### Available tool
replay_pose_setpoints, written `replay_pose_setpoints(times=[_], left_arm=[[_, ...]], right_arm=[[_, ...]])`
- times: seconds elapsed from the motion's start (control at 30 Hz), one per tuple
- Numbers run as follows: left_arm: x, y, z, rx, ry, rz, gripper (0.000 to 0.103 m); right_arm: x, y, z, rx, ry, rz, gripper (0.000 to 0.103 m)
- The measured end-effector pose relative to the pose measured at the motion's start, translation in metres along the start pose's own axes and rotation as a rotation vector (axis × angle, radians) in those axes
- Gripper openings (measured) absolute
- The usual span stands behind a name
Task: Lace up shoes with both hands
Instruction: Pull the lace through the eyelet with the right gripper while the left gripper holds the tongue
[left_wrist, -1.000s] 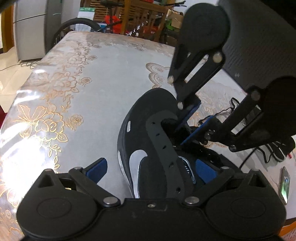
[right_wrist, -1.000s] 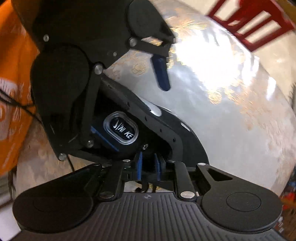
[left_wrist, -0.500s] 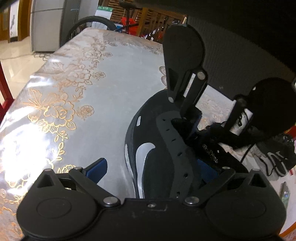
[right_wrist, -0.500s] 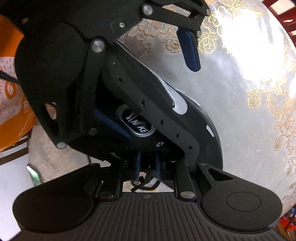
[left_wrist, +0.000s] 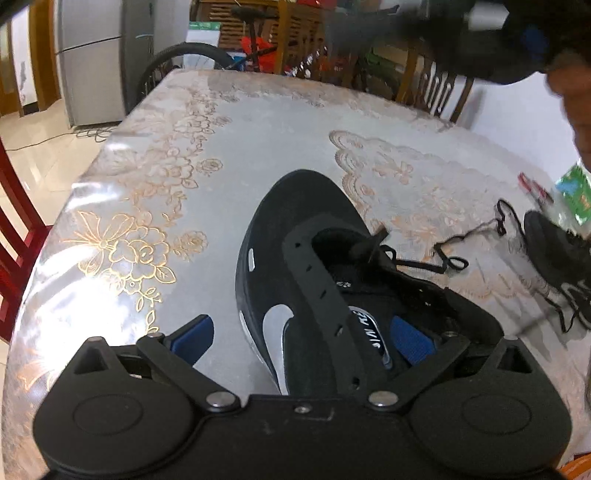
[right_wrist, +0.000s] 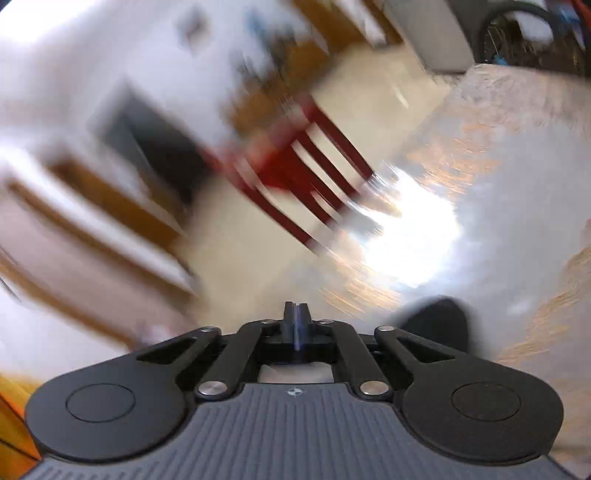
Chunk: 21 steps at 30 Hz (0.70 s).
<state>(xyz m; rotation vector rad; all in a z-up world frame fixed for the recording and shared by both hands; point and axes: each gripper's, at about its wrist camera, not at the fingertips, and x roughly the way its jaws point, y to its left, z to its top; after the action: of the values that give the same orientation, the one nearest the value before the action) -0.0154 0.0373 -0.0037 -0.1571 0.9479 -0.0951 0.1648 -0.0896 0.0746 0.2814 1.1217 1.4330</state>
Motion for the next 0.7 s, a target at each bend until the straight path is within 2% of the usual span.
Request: replay_pose_setpoints(times=[0.07,0.1,0.13,0.17,0.2,0.23,0.27,0.3,0.33,0.4,0.47,0.53,0.57,0.63,0.7], left_arm=[[0.000,-0.005,0.002,0.024,0.010,0.017,0.103],[0.000,-0.007,0.004,0.036,0.015,0.025,0.103],[-0.001,-0.008,0.004,0.044,0.019,0.031,0.103],[-0.002,-0.008,0.004,0.049,0.023,0.034,0.103],[-0.003,-0.009,0.005,0.052,0.027,0.037,0.103],[-0.003,-0.009,0.005,0.054,0.029,0.040,0.103],[-0.003,-0.009,0.004,0.055,0.030,0.043,0.103],[-0.003,-0.009,0.004,0.055,0.029,0.046,0.103],[-0.003,-0.010,0.004,0.052,0.028,0.048,0.103],[-0.002,-0.009,0.003,0.044,0.027,0.050,0.103],[-0.002,-0.008,0.003,0.032,0.033,0.049,0.103],[-0.002,-0.008,0.003,0.021,0.037,0.052,0.103],[-0.001,-0.008,0.005,0.018,0.038,0.056,0.103],[0.000,-0.009,0.006,0.019,0.045,0.056,0.103],[-0.001,-0.011,0.006,0.028,0.045,0.063,0.103]], right_arm=[[-0.015,0.008,-0.012,0.088,-0.175,0.148,0.000],[-0.020,0.017,-0.015,0.085,-0.233,0.176,0.000],[-0.021,0.022,-0.017,0.012,-0.228,0.102,0.000],[-0.021,0.028,-0.018,-0.065,-0.219,0.023,0.005],[-0.017,0.039,-0.025,-0.203,-0.159,-0.102,0.010],[-0.006,0.048,-0.034,-0.361,-0.050,-0.239,0.013],[0.007,0.055,-0.045,-0.480,0.056,-0.342,0.020],[0.013,0.059,-0.056,-0.565,0.133,-0.391,0.022],[0.015,0.057,-0.064,-0.597,0.152,-0.407,0.024],[0.021,0.052,-0.077,-0.656,0.182,-0.435,0.034],[0.060,0.033,-0.065,-0.695,0.172,-0.430,0.038],[0.076,0.025,-0.059,-0.716,0.187,-0.414,0.038],[0.078,0.038,-0.056,-0.716,0.211,-0.393,0.035],[0.068,0.049,-0.055,-0.727,0.225,-0.362,0.034],[0.068,0.041,-0.047,-0.726,0.259,-0.326,0.035]])
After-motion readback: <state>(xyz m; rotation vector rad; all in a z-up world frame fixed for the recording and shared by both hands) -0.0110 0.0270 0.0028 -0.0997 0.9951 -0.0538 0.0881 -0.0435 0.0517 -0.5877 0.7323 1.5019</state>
